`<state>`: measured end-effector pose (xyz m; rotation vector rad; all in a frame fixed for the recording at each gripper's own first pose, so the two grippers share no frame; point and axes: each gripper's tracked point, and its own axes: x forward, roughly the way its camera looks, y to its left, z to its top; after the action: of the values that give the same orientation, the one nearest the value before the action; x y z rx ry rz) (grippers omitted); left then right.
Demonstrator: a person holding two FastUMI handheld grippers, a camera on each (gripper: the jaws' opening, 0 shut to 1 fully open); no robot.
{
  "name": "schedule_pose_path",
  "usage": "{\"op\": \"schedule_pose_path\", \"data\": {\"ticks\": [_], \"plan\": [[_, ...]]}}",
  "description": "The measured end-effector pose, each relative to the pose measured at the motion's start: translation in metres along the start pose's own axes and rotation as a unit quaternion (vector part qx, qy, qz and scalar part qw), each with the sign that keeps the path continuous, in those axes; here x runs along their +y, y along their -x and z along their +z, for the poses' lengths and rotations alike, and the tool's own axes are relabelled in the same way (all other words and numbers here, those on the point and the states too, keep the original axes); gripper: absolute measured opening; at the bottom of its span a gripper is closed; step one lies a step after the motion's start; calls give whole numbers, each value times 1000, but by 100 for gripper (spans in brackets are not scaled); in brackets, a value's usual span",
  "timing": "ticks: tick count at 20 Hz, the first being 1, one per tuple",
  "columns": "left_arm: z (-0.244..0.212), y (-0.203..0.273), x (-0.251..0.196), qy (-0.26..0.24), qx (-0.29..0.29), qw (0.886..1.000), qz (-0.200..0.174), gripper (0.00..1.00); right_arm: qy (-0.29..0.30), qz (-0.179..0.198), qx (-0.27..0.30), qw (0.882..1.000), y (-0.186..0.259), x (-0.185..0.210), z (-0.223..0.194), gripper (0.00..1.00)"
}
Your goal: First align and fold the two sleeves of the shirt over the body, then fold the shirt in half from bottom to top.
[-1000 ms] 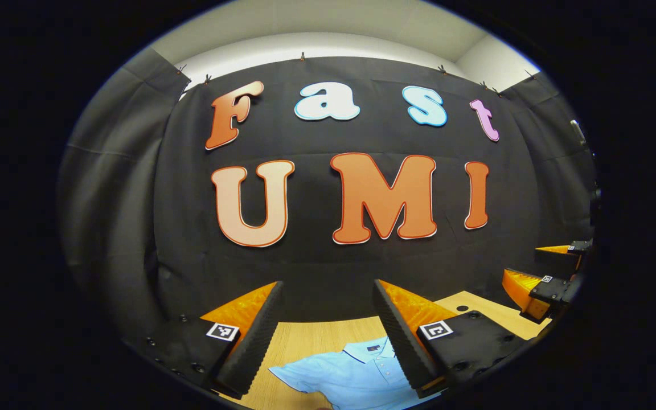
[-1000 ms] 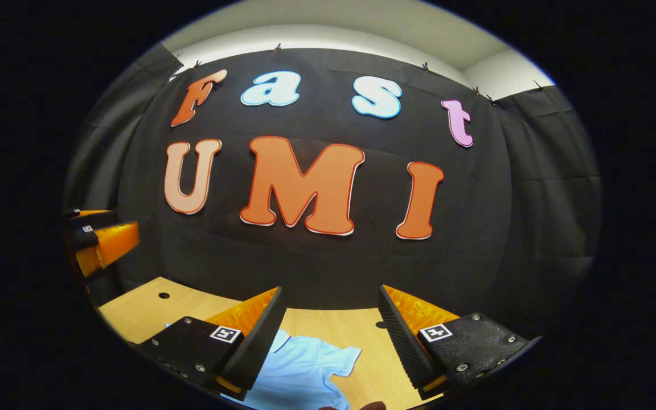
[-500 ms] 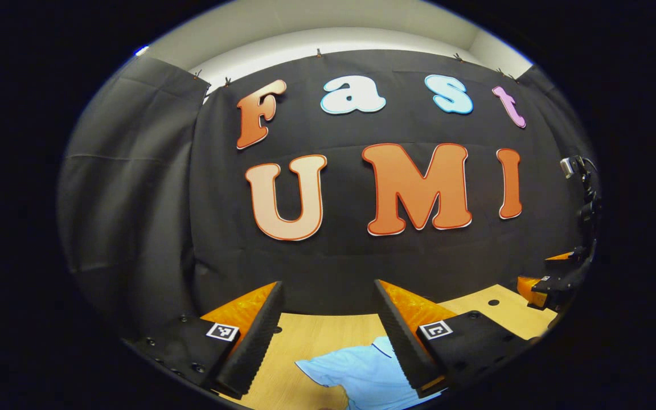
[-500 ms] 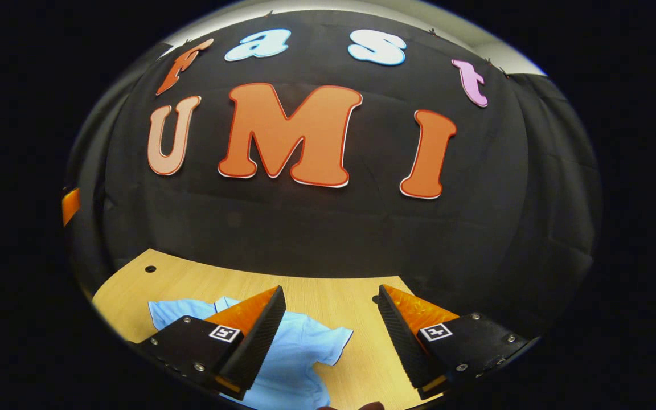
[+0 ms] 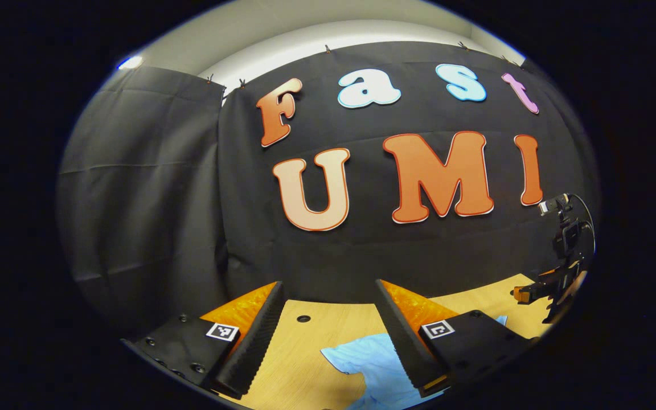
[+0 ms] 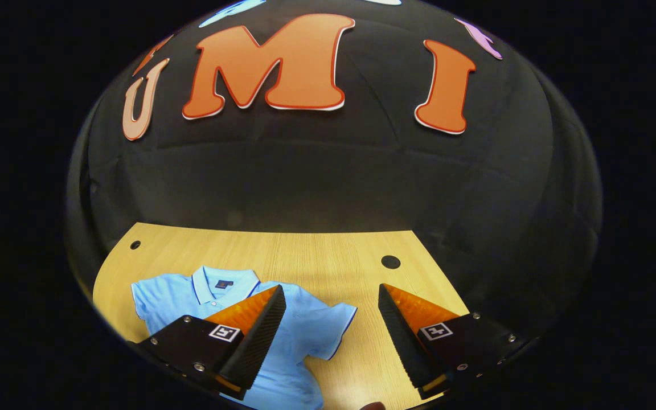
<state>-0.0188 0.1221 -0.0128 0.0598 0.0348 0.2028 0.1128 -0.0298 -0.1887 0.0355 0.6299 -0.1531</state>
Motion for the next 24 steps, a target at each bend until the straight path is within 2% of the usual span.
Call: {"op": "schedule_pose_path", "data": {"ticks": [3, 6, 9, 14, 16, 18, 21, 24], "plan": [[-2, 12, 6, 2, 6, 1000, 16, 100, -10, 5, 68, 998, -26, 0, -31, 99], [-6, 21, 10, -9, 13, 999, 29, 100, 0, 1, 106, 994, -46, -4, -52, 99], [-15, 28, 7, -13, 26, 999, 32, 100, -33, 23, 174, 984, -62, 7, -82, 99], [-26, 39, -2, -33, 42, 998, 25, 100, -24, -10, 228, 973, -84, -5, -115, 99], [-27, 41, -5, -37, 46, 998, 22, 100, -42, -11, 256, 966, -88, -5, -126, 99], [-29, 41, -7, -45, 46, 998, 22, 100, -74, -6, 296, 952, -86, -4, -138, 97], [-28, 38, -12, -48, 46, 998, 18, 100, -83, -25, 321, 943, -94, -14, -154, 94], [-33, 33, -13, -46, 54, 997, 15, 100, -92, -26, 349, 932, -97, -14, -166, 88]]}}
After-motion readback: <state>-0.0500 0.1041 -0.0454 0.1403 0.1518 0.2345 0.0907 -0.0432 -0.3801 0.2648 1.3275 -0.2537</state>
